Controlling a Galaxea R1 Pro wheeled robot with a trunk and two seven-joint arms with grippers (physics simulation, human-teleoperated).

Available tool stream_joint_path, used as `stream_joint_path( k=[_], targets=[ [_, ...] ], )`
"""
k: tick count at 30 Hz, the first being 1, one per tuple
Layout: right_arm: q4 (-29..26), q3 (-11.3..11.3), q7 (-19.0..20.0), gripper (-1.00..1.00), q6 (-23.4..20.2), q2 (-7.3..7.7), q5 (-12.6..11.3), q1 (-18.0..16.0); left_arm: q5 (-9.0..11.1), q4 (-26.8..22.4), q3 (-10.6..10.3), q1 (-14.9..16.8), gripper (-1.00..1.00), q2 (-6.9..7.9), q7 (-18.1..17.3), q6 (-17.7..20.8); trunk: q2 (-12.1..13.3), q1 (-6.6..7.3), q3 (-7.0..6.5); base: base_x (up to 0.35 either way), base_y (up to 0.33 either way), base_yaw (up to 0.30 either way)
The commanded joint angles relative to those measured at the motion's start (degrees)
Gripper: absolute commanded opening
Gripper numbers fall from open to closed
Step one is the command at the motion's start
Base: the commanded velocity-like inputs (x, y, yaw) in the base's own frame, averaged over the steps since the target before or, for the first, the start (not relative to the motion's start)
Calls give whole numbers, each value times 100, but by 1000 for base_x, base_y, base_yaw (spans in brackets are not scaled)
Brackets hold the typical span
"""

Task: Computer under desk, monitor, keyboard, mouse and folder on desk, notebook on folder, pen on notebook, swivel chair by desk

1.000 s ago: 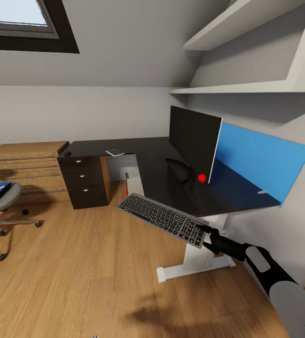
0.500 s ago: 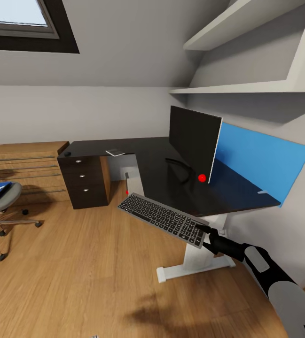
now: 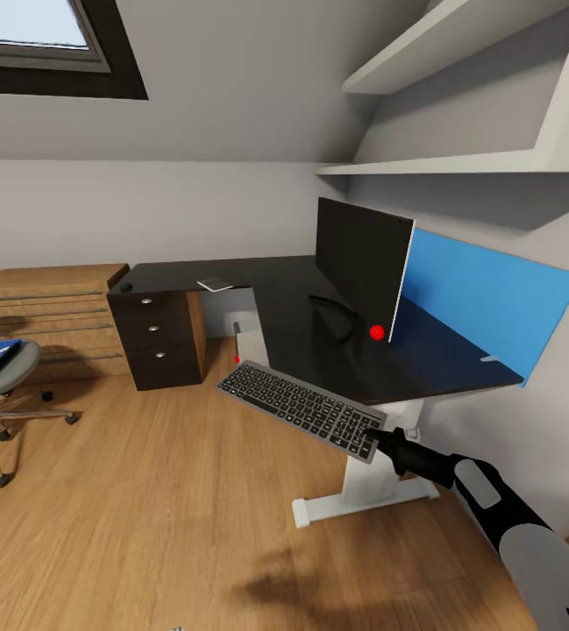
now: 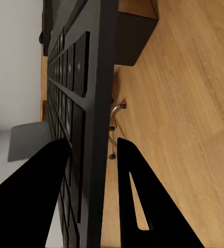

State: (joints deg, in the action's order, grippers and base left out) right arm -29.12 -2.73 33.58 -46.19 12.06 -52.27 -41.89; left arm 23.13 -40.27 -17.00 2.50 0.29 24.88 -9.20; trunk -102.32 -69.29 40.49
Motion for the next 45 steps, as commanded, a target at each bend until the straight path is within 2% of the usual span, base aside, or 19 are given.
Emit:
stream_joint_path(
  k=[1,4,30,31,34,36,37,42,45],
  targets=[
    [3,-12,8,-100,-22,-2,42,-3,60,1,-37,5,100,4,34,-38,-2,1,5,0,0,0],
    [3,-9,8,-100,-24,3,37,-3,60,1,-39,5,100,-1,34,-45,-2,1,5,0,0,0],
    [-33,6,85,-100,37,-13,14,-3,77,27,-31,5,100,-11,34,-12,1040,572,-461,0,0,0],
    [-219,-1,79,-100,138,-114,26,-3,79,29,-31,5,100,-11,34,-12,1080,594,-479,0,0,0],
    [-464,-13,89,-100,177,-194,17,-3,78,34,-31,5,100,-18,34,-5,1201,660,-533,0,0,0],
    [-510,-17,93,-100,264,-304,16,-3,77,36,-31,5,100,-19,34,-4,1281,703,-569,0,0,0],
    [-529,-25,95,-100,544,-465,15,-3,77,36,-31,5,100,-20,34,-3,1321,725,-587,0,0,0],
    [-545,20,55,-100,1745,-947,52,-3,78,37,-31,5,100,-20,34,-3,1522,835,-677,0,0,0],
    [-549,177,-106,-100,2579,-1277,149,-10,77,37,-31,5,100,-20,34,-3,1642,901,-731,0,0,0]
  ],
)
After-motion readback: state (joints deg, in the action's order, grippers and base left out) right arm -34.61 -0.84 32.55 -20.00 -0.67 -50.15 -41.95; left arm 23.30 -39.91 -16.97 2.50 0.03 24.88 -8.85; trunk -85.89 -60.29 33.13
